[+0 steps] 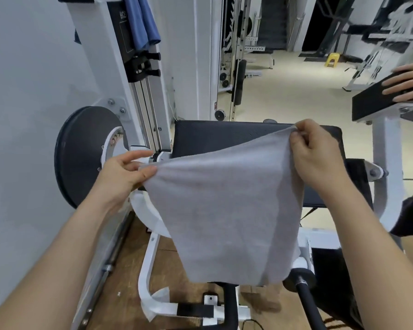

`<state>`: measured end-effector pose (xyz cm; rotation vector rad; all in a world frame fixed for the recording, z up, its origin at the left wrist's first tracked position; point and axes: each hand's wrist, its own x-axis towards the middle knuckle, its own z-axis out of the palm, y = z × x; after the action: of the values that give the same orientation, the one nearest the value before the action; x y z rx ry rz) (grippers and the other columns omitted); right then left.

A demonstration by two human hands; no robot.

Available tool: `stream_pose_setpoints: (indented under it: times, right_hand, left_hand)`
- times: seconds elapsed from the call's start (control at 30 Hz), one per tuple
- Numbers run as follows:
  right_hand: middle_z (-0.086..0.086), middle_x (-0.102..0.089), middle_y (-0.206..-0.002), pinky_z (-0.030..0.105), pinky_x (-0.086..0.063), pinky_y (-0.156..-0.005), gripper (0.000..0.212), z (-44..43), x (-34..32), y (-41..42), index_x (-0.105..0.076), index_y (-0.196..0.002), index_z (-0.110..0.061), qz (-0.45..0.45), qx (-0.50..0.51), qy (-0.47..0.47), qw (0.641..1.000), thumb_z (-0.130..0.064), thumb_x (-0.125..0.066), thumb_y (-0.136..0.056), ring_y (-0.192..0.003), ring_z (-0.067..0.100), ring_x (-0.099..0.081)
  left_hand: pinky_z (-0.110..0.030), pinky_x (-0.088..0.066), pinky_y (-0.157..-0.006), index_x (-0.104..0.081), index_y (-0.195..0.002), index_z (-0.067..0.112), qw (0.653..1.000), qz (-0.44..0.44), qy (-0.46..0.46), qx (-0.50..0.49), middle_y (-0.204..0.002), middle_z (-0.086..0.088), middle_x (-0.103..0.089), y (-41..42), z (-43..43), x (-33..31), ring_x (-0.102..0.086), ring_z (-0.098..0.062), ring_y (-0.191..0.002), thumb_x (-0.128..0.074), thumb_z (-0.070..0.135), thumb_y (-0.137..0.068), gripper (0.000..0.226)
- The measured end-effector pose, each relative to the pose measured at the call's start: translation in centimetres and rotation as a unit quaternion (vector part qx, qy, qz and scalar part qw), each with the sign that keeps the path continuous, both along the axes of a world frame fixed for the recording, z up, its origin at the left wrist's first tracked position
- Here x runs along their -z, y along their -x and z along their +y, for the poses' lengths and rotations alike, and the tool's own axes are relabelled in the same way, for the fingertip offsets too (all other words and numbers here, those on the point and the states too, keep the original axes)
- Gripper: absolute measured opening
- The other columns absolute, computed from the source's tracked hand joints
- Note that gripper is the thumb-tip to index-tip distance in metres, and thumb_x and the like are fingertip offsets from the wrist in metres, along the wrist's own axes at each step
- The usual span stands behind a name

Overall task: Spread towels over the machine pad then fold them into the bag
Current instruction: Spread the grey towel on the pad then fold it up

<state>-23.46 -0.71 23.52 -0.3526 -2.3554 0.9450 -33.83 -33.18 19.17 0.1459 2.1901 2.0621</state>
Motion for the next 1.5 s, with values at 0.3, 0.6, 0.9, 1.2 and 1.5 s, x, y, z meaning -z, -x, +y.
stream_pose_setpoints:
  times: [0.3, 0.6, 0.9, 1.2, 1.5]
  right_hand:
    - [0.008, -0.051, -0.079, 0.031, -0.059, -0.053, 0.023, 4.8, 3.6, 3.8, -0.062, -0.084, -0.013, -0.036, -0.035, 0.291, 0.955, -0.008, -0.046, -0.1, -0.07, 0.019, -0.054]
    - [0.014, -0.073, -0.082, 0.041, -0.061, -0.071, 0.011, 11.5, 6.8, 9.9, -0.074, -0.083, -0.011, -0.142, -0.086, 0.187, 0.968, -0.016, -0.066, -0.089, -0.076, 0.024, -0.07]
    - [0.007, -0.067, -0.071, 0.046, -0.058, -0.073, 0.025, 16.6, 10.3, 21.1, -0.07, -0.077, -0.009, -0.132, 0.017, 0.136, 0.982, -0.028, -0.061, -0.09, -0.074, 0.024, -0.064]
    - [0.008, -0.067, -0.088, 0.04, -0.047, -0.069, 0.028, 16.6, 13.7, 28.6, -0.06, -0.093, -0.017, -0.146, 0.084, -0.047, 0.985, -0.039, -0.044, -0.098, -0.085, 0.034, -0.06]
    - [0.012, -0.053, -0.12, 0.037, -0.04, -0.068, 0.036, 16.7, 13.5, 29.3, -0.052, -0.125, -0.014, -0.137, 0.072, -0.081, 0.985, -0.037, -0.045, -0.099, -0.097, 0.035, -0.056]
  left_hand:
    - [-0.024, -0.053, -0.074, -0.074, -0.095, 0.018, 0.991, 0.043, 0.107, -0.067, -0.092, -0.004, -0.073, 4.1, 4.2, 1.1, -0.065, -0.013, -0.081, -0.073, 0.014, -0.085, 0.011]
    - [-0.012, -0.041, -0.048, -0.071, -0.093, 0.015, 0.981, 0.082, 0.144, -0.099, -0.062, 0.003, -0.06, 11.5, 11.0, 4.2, -0.05, -0.003, -0.049, -0.066, 0.014, -0.091, 0.005]
    - [-0.019, -0.041, -0.046, -0.07, -0.091, 0.019, 0.962, 0.086, 0.231, -0.12, -0.056, 0.003, -0.062, 22.4, 17.1, 6.9, -0.051, -0.005, -0.037, -0.062, 0.024, -0.094, 0.009]
    - [-0.027, -0.049, -0.049, -0.069, -0.087, 0.019, 0.943, 0.094, 0.267, -0.175, -0.076, -0.002, -0.068, 29.1, 20.1, 8.7, -0.06, -0.017, -0.043, -0.062, 0.026, -0.092, 0.011]
    - [-0.034, -0.052, -0.081, -0.062, -0.104, 0.03, 0.93, 0.108, 0.29, -0.2, -0.088, 0.005, -0.062, 29.9, 20.8, 8.7, -0.062, -0.02, -0.084, -0.065, 0.032, -0.084, 0.021]
